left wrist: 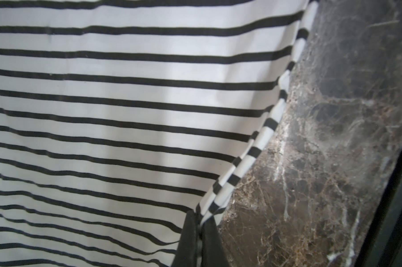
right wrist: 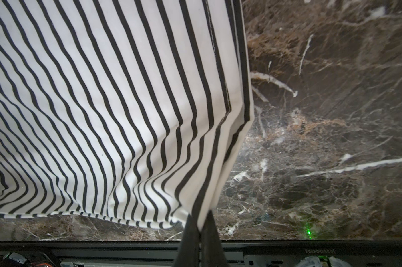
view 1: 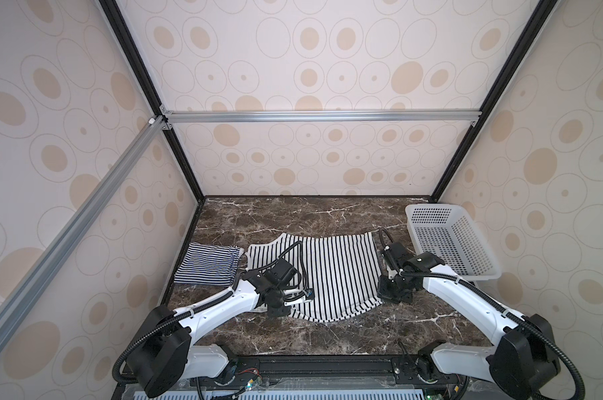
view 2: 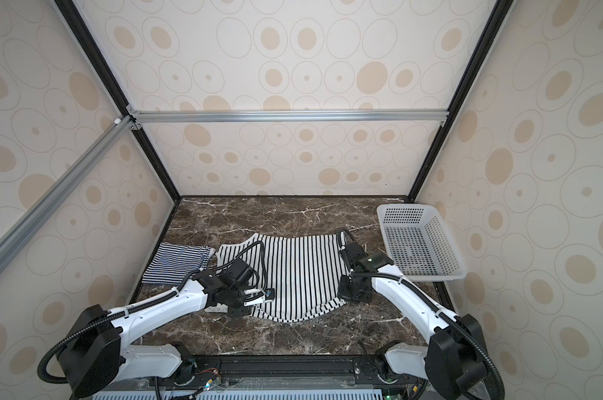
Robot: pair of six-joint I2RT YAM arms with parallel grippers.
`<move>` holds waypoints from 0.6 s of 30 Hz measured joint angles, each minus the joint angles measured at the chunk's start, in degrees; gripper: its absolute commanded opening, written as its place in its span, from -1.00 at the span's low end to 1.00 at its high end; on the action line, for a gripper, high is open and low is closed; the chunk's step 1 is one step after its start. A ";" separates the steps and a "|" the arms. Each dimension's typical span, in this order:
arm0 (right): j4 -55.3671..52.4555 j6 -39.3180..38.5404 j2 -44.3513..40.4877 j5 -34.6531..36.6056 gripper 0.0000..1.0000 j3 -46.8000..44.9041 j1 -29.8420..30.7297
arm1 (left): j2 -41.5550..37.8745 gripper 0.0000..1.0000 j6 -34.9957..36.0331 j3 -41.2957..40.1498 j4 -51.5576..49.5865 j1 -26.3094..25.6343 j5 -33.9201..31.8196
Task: Fold and stack tank tops
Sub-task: Fold the tank top at the center of the table.
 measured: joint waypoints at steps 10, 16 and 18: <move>-0.07 -2.71 0.39 -0.15 -1.00 -0.09 -3.04 | 2.27 -0.91 2.45 2.29 -0.02 5.55 -0.59; 0.00 -4.72 3.04 -0.20 -1.00 -0.07 -4.90 | 3.54 -0.90 3.48 3.72 0.09 6.58 -0.61; 0.07 -5.44 3.91 -0.24 -1.00 -0.02 -5.64 | 4.26 -0.90 3.61 4.09 0.11 6.82 -0.57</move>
